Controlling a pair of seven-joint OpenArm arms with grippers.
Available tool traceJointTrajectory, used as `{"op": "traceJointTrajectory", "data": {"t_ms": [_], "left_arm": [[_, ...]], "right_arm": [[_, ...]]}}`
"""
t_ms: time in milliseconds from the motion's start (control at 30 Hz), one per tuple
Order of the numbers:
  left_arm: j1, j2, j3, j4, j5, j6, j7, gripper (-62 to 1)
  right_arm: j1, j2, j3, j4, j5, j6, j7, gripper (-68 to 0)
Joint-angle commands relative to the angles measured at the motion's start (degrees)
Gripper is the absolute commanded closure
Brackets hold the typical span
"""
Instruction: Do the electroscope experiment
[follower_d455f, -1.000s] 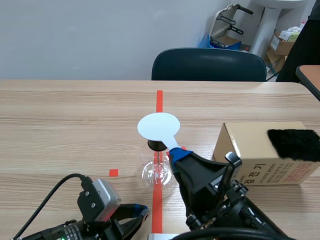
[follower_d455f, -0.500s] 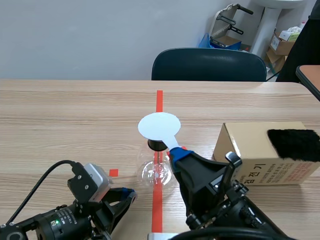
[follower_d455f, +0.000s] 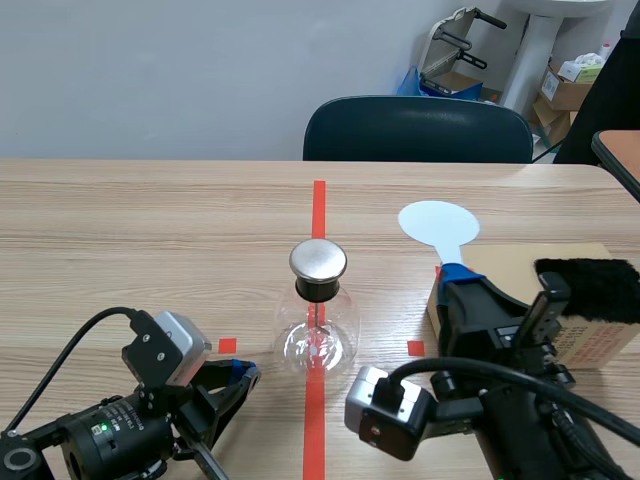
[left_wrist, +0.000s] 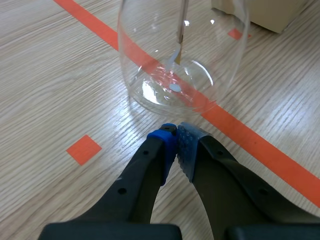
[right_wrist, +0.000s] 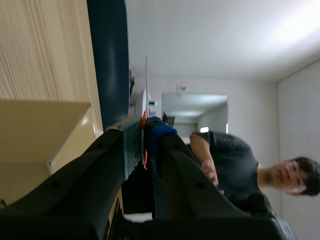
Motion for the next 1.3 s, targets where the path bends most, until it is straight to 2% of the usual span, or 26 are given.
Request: {"op": "traceJointTrajectory", "data": {"t_ms": [0, 200, 400, 533, 1000, 1267], "left_arm": [[-0.5, 0.3, -0.5, 0.9, 0.0, -0.3, 0.0, -3.6], [-0.5, 0.3, -0.5, 0.9, 0.0, -0.3, 0.2, -3.6], [-0.5, 0.3, -0.5, 0.9, 0.0, -0.3, 0.2, -3.6], [-0.5, 0.3, -0.5, 0.9, 0.0, -0.3, 0.2, -3.6], [-0.5, 0.3, -0.5, 0.9, 0.0, -0.3, 0.2, -3.6], [-0.5, 0.3, -0.5, 0.9, 0.0, -0.3, 0.2, -3.6]], "right_arm": [[0.7, 0.2, 0.2, 0.5, -0.1, -0.6, -1.7, -1.5], [0.7, 0.2, 0.2, 0.5, -0.1, -0.6, -7.8, -1.5], [0.7, 0.2, 0.2, 0.5, -0.1, -0.6, -7.7, -1.5], [0.7, 0.2, 0.2, 0.5, -0.1, -0.6, -3.3, -1.5], [0.7, 0.2, 0.2, 0.5, -0.1, -0.6, 18.1, -1.5], [0.7, 0.2, 0.2, 0.5, -0.1, -0.6, 25.5, -1.5]]}}
